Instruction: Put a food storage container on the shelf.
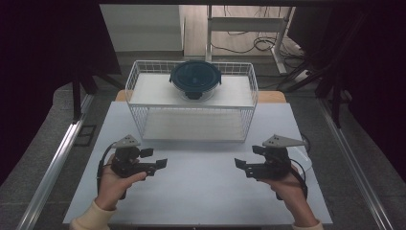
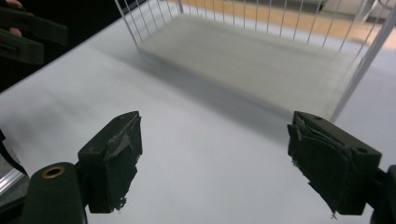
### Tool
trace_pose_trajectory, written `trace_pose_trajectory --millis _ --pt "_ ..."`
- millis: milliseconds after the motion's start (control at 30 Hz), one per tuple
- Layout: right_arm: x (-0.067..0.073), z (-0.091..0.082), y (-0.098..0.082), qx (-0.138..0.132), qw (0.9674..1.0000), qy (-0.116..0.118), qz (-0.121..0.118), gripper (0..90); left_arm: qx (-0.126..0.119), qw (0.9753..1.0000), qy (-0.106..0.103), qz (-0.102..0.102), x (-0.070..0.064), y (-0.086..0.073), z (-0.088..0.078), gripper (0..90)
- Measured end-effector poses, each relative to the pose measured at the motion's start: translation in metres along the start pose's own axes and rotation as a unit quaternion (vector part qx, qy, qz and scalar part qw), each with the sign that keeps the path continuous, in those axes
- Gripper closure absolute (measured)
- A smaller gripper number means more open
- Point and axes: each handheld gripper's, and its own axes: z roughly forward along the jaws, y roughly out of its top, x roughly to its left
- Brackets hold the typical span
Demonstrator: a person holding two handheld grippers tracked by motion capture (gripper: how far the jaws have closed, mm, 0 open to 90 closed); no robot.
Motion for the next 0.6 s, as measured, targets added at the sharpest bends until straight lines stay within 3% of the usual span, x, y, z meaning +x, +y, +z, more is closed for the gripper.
trace_pose_trajectory --millis 133,333,600 --pt "-0.004 0.008 -0.022 0.012 0.9998 0.003 0.015 17.9 0.015 0.9996 0.021 -0.008 0.003 -0.014 0.006 27.3" --pt "-0.008 0.018 -0.040 0.040 0.9991 -0.001 0.015 17.9 0.026 0.9994 0.014 -0.016 0.007 -0.020 0.011 27.2" --pt "-0.009 0.020 -0.039 0.043 0.9990 -0.006 0.010 17.9 0.029 0.9994 0.012 -0.014 0.007 -0.022 0.012 27.2"
